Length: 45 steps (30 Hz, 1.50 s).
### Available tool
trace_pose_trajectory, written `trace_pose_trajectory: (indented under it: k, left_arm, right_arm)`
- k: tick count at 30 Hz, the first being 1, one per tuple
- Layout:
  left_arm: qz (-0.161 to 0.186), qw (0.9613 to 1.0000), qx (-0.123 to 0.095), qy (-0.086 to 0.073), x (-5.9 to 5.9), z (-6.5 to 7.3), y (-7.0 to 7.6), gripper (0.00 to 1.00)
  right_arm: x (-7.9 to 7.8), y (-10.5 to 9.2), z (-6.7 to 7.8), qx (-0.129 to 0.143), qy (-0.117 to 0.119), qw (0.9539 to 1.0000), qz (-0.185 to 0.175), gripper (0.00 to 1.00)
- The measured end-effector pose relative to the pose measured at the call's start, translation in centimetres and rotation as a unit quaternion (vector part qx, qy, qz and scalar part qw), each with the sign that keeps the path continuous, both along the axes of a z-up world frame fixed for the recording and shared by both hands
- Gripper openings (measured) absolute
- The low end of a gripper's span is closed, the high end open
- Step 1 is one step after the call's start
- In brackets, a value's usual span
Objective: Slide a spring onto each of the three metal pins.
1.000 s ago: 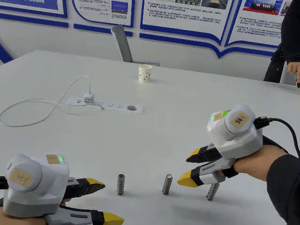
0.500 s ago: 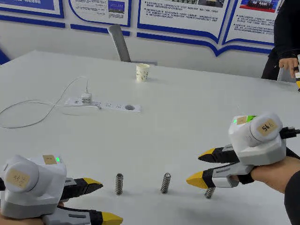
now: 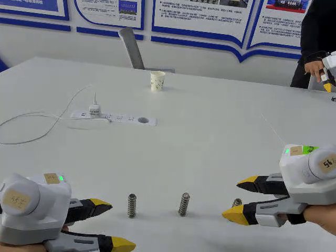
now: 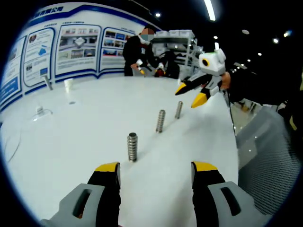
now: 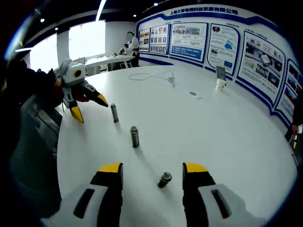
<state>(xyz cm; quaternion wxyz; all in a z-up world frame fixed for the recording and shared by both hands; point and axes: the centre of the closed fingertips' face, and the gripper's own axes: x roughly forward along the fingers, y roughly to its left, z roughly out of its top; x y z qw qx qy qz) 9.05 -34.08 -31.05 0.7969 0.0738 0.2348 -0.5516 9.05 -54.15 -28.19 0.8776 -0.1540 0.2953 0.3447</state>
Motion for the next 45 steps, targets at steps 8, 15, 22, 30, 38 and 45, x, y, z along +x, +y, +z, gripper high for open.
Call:
trace_pose_trajectory:
  k: [8, 15, 22, 30, 38, 45]
  left_arm:
    - [0.000, 1.0000, -0.001, 0.001, 0.0, 0.0, 0.1, 0.62]
    - [0.001, 1.0000, -0.001, 0.001, 0.0, -0.1, 0.1, 0.63]
    - [0.001, 1.0000, 0.001, 0.002, 0.1, -0.3, 0.2, 0.63]
    - [0.004, 1.0000, 0.000, 0.004, 0.2, -0.4, 0.3, 0.64]
    - [0.007, 1.0000, 0.001, 0.004, 0.3, -0.4, 0.4, 0.65]
    - [0.006, 1.0000, 0.003, 0.004, 0.2, -0.4, 0.5, 0.65]
  right_arm:
    - [-1.1, -0.8, -0.5, 0.015, -0.006, 0.9998, -0.011, 0.53]
    - [-2.2, -1.5, -1.2, 0.024, -0.004, 0.9995, -0.019, 0.54]
    - [-2.9, -1.6, -1.5, 0.031, -0.007, 0.9991, -0.027, 0.54]
    - [-3.2, -1.7, -1.6, 0.040, -0.017, 0.9984, -0.036, 0.56]
    - [-3.3, -1.8, -1.5, 0.047, -0.025, 0.9976, -0.044, 0.58]
    - [-3.6, -1.6, -1.7, 0.050, -0.022, 0.9975, -0.044, 0.58]
